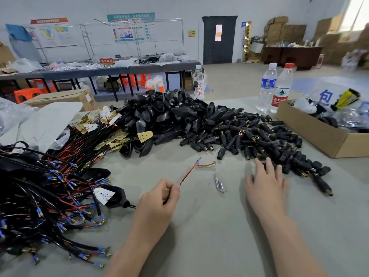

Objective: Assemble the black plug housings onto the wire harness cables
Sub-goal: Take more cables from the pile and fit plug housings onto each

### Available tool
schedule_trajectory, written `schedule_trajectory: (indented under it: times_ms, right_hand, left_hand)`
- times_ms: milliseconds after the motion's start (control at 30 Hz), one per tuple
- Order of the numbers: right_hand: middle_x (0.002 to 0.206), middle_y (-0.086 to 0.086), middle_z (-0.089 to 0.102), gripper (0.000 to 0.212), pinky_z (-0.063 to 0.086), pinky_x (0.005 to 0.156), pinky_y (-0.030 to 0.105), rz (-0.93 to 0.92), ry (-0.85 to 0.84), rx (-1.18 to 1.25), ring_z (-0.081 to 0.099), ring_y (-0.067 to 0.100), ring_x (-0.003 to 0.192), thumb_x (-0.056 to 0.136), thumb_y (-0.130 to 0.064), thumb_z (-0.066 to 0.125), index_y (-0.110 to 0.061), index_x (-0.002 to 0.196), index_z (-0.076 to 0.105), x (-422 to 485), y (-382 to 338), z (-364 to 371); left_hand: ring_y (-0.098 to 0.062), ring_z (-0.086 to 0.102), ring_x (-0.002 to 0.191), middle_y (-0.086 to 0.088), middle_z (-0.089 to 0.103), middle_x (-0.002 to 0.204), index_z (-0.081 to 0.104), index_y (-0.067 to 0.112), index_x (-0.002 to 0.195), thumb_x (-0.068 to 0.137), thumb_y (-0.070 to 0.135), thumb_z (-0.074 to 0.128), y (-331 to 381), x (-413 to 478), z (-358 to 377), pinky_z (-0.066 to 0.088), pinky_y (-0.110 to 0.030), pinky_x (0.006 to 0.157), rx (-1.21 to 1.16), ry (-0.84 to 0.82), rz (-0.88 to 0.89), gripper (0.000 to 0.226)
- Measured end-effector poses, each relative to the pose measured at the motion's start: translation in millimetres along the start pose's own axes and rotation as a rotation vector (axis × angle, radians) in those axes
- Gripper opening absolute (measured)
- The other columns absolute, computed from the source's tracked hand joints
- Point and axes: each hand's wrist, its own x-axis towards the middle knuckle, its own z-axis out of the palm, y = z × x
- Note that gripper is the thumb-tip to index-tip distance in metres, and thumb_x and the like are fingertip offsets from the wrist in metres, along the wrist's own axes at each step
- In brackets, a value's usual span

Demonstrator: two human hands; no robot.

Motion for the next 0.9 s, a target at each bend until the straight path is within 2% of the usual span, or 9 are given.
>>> schedule_trajectory:
  times_ms: [167, 267, 400, 533, 600, 667, 800, 833, 900]
  right_hand:
    - [0.166, 0.009, 0.009, 0.056, 0.014, 0.119, 0.051, -0.037, -0.02, -0.098, 0.004, 0.036, 0.152, 0.102, -0.018, 0.032, -0.022, 0.156, 0.016, 3.8, 0.0, -0.6]
    - [0.164, 0.006, 0.016, 0.058, 0.016, 0.12, 0.051, -0.049, -0.018, -0.159, 0.01, 0.035, 0.151, 0.101, -0.008, 0.032, -0.019, 0.156, 0.017, 12.2, 5.8, -6.7]
    - [0.143, 0.007, 0.044, 0.047, 0.026, 0.115, 0.045, -0.095, 0.016, -0.272, 0.039, 0.035, 0.13, 0.1, -0.011, 0.039, -0.018, 0.146, 0.04, 21.3, 16.5, -13.5]
    - [0.118, 0.009, 0.049, 0.026, 0.028, 0.104, 0.042, -0.114, 0.072, -0.304, 0.044, 0.032, 0.109, 0.098, -0.014, 0.049, -0.018, 0.121, 0.062, 21.5, 19.4, -15.8]
    - [0.11, 0.009, 0.054, 0.02, 0.034, 0.095, 0.043, -0.144, 0.141, -0.153, 0.047, 0.032, 0.103, 0.1, -0.016, 0.051, -0.017, 0.114, 0.065, 17.0, 15.6, -19.1]
    - [0.105, 0.006, 0.059, 0.017, 0.04, 0.083, 0.04, -0.187, 0.164, 0.137, 0.053, 0.029, 0.098, 0.101, -0.016, 0.051, -0.019, 0.109, 0.066, 11.4, 5.8, -24.5]
    - [0.093, 0.003, 0.073, 0.013, 0.059, 0.073, 0.03, 0.075, -0.219, 1.261, 0.072, 0.015, 0.082, 0.101, -0.016, 0.054, -0.018, 0.102, 0.067, -8.7, -31.7, -30.9]
    - [0.094, 0.003, 0.076, 0.013, 0.06, 0.069, 0.026, 0.154, -0.323, 1.478, 0.074, 0.014, 0.081, 0.101, -0.016, 0.053, -0.016, 0.103, 0.066, -15.2, -38.0, -28.6]
    - [0.101, 0.006, 0.077, 0.014, 0.06, 0.067, 0.025, 0.261, -0.433, 1.726, 0.075, 0.019, 0.084, 0.1, -0.017, 0.053, -0.01, 0.106, 0.064, -23.7, -43.9, -21.3]
  left_hand:
    - [-0.019, 0.039, 0.047, -0.002, 0.044, 0.048, 0.045, 0.024, 0.078, 0.1, 0.039, 0.05, 1.7, -0.6, -1.1, 0.038, -0.047, 0.055, -0.035, 0.001, -0.036, 0.027]
    - [-0.012, 0.049, 0.046, 0.003, 0.056, 0.048, 0.046, 0.025, 0.079, 0.1, 0.038, 0.05, 1.6, -2.7, -2.1, 0.043, -0.041, 0.059, -0.039, -0.028, -0.036, 0.025]
    - [-0.005, 0.052, 0.048, 0.009, 0.065, 0.057, 0.048, 0.028, 0.078, 0.097, 0.043, 0.048, 0.5, -2.0, -2.1, 0.039, -0.032, 0.057, -0.034, -0.041, -0.029, 0.024]
    - [-0.011, 0.058, 0.054, 0.008, 0.064, 0.057, 0.052, 0.028, 0.077, 0.086, 0.055, 0.044, 1.4, -0.9, -2.6, 0.049, -0.04, 0.062, -0.078, -0.069, -0.057, 0.03]
    - [-0.02, 0.054, 0.054, 0.004, 0.056, 0.052, 0.053, 0.023, 0.077, 0.083, 0.056, 0.045, 0.6, -0.5, -2.5, 0.049, -0.045, 0.063, -0.076, -0.068, -0.053, 0.034]
    - [-0.021, 0.042, 0.052, 0.0, 0.045, 0.052, 0.054, 0.02, 0.079, 0.083, 0.055, 0.047, -2.0, -0.2, -1.3, 0.044, -0.043, 0.057, -0.041, -0.04, -0.02, 0.036]
    - [-0.016, 0.031, 0.052, -0.002, 0.039, 0.054, 0.058, 0.021, 0.084, 0.085, 0.056, 0.048, -2.6, -0.3, -1.0, 0.032, -0.035, 0.052, -0.032, 0.017, 0.02, 0.036]
    - [-0.014, 0.03, 0.051, -0.001, 0.037, 0.053, 0.058, 0.023, 0.085, 0.085, 0.057, 0.048, -1.9, -0.8, -1.4, 0.03, -0.033, 0.052, -0.04, 0.036, 0.015, 0.036]
    - [-0.011, 0.028, 0.05, 0.005, 0.034, 0.05, 0.058, 0.024, 0.087, 0.086, 0.058, 0.047, -1.1, -2.0, -2.2, 0.026, -0.031, 0.052, -0.078, 0.07, -0.003, 0.035]
